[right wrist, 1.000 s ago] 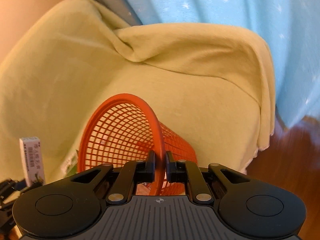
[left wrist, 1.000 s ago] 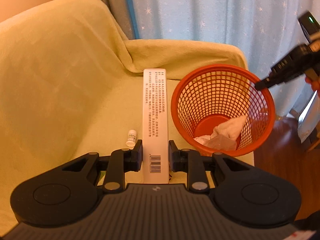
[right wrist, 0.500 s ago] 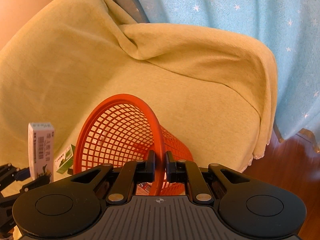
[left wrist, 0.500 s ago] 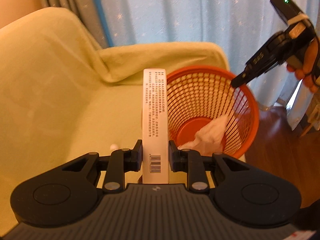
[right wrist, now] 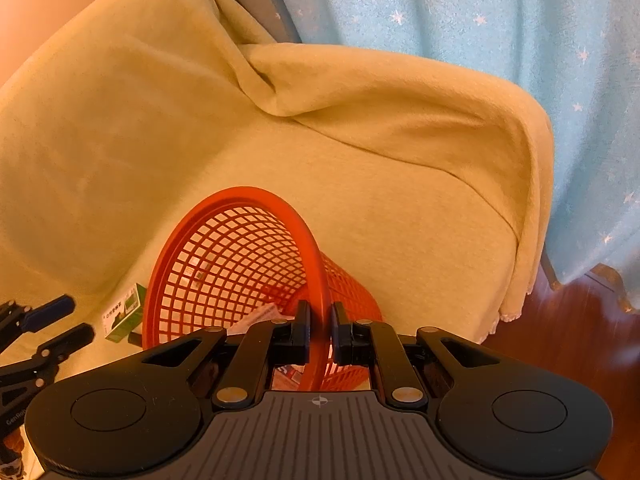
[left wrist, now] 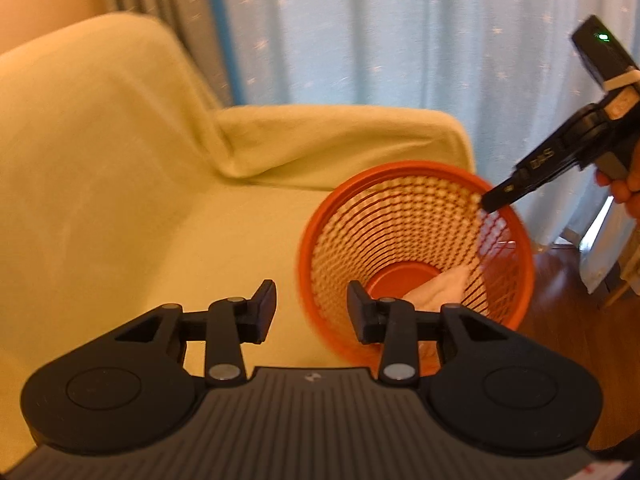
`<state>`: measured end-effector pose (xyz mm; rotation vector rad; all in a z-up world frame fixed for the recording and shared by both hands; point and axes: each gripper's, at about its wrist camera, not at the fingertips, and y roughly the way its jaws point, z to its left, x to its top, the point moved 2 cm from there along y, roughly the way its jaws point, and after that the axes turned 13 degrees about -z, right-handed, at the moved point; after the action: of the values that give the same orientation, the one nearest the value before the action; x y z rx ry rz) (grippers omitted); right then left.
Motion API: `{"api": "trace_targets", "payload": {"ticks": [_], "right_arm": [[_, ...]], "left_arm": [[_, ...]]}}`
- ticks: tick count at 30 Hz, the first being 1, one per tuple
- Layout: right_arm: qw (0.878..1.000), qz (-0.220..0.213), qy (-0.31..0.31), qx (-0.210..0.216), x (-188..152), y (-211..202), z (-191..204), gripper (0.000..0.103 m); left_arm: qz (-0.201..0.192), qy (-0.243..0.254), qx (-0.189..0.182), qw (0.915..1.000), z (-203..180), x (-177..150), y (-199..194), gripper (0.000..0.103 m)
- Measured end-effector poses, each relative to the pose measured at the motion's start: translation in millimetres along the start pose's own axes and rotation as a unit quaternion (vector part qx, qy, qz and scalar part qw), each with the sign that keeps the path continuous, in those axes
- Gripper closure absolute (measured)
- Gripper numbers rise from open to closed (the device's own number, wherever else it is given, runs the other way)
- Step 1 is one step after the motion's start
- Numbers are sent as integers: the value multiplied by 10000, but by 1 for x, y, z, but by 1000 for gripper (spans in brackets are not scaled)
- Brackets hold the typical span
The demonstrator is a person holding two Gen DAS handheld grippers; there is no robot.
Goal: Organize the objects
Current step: 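Grasp the green-and-white medicine box with the left gripper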
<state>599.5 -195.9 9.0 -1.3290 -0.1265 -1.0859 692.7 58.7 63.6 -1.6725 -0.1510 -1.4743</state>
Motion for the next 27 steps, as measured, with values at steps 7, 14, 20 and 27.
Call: {"api": "trace_targets", "payload": {"ticks": [7, 14, 20, 27], "right_arm": [[10000, 22, -16, -40, 0, 0, 4, 97], [9999, 31, -10, -153, 1, 2, 3, 96], [9997, 57, 37, -251, 2, 4, 1, 96], [9992, 55, 87, -391, 7, 9, 3, 96]], "left_arm": [[561, -127, 512, 9970, 33, -46, -12, 58], [1195, -445, 527, 9904, 41, -114, 12, 56], [1377, -678, 608, 9863, 52, -148, 43, 56], [1458, -412, 937, 9840, 95, -157, 57, 56]]}}
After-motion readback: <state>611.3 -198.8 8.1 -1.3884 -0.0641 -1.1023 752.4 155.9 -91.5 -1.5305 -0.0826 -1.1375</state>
